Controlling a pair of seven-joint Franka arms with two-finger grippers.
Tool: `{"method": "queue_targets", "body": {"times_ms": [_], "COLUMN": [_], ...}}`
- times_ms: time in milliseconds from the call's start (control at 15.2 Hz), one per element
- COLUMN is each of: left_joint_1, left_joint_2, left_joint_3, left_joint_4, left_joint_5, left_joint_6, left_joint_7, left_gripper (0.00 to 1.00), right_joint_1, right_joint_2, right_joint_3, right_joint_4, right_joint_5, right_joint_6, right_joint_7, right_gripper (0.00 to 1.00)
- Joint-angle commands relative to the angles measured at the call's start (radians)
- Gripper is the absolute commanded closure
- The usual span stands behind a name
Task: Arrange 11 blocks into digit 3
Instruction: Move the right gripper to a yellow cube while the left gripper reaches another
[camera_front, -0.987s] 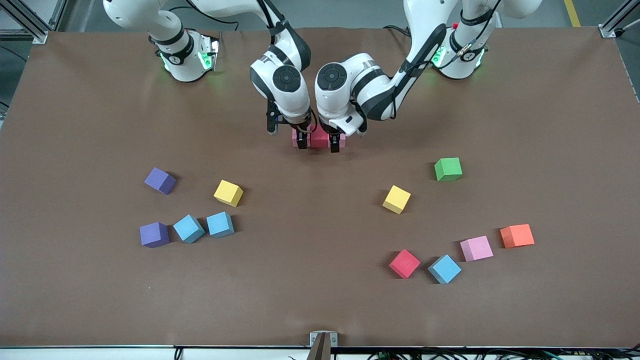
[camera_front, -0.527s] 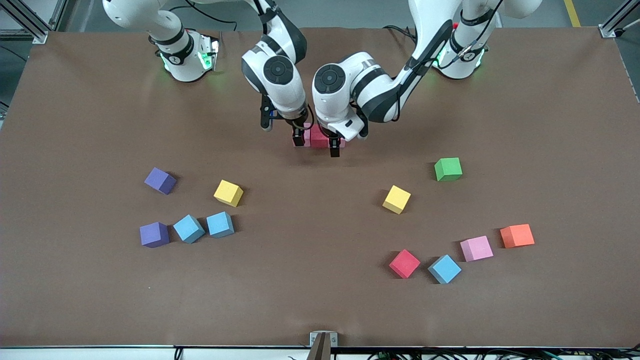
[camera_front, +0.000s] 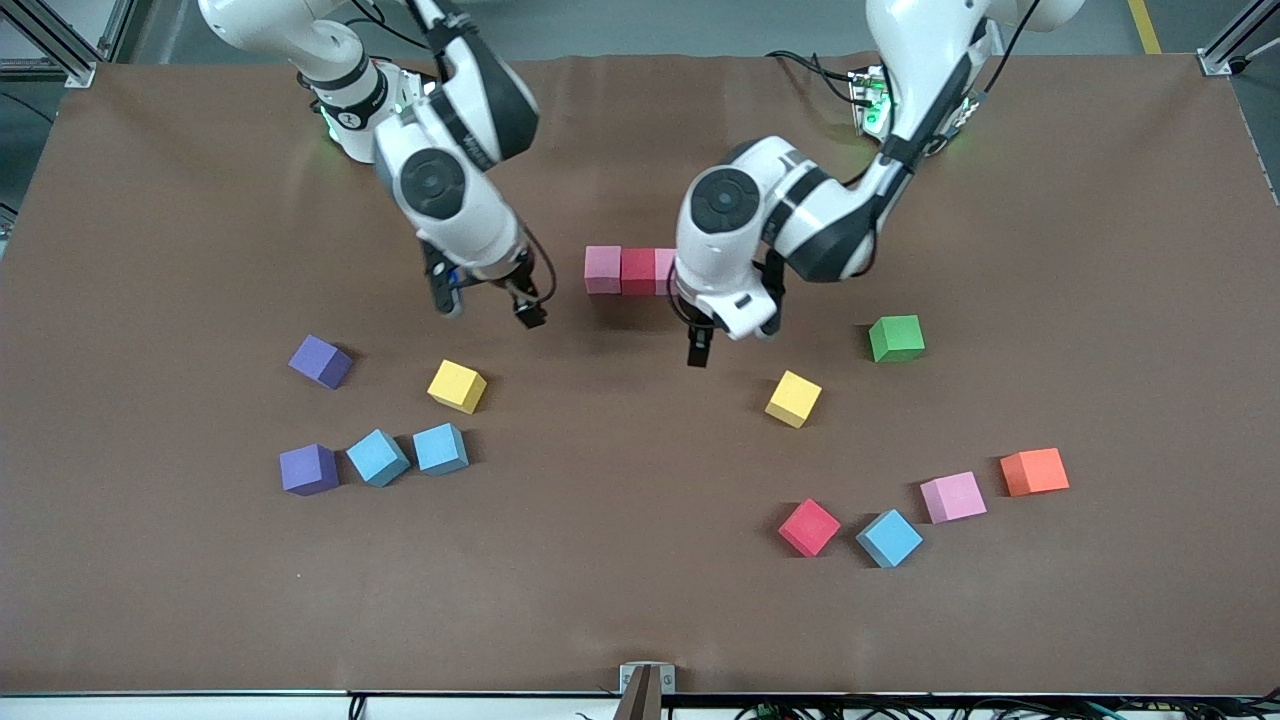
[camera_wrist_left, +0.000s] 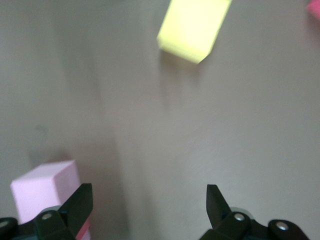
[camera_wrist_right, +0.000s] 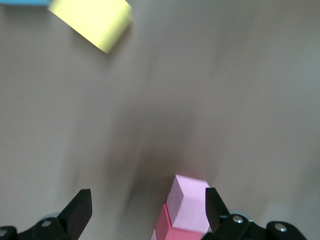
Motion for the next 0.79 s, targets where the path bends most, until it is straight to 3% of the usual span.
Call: {"method": "queue_targets", "body": {"times_ms": [0,329,527,724], "left_joint_1": [0.080,0.183,0.209,0.218], "left_joint_2": [0.002,0.035,0.063,0.097], "left_joint_3": [-0.005,-0.002,-0.003,-0.003], "left_joint_4": [0.038,0.006,-0.004,-0.006], "left_joint_5": [-0.006,-0.004,0.059,0.062], "left_joint_6": [-0.059,-0.061,-0.050,0.011], "left_joint_7": [0.186,0.464,0.485,0.466], "left_gripper": [0.00,0.01,0.01,0.01], "right_joint_1": [-0.086,-0.209,-0.267,-0.288], "right_joint_2": [0.002,0.048,0.092,0.190], "right_joint_3": [0.014,0.012,0.012,0.012], "right_joint_4": [0.038,0.038,0.048,0.114], "right_joint_5": [-0.005,-0.011,-0.033,-0.074], "right_joint_6": [-0.042,0.014,0.082,0.105], "right_joint_7": [-0.235,-0.770,-0.910,-0.920], "right_gripper": [0.00,0.00,0.00,0.00]}}
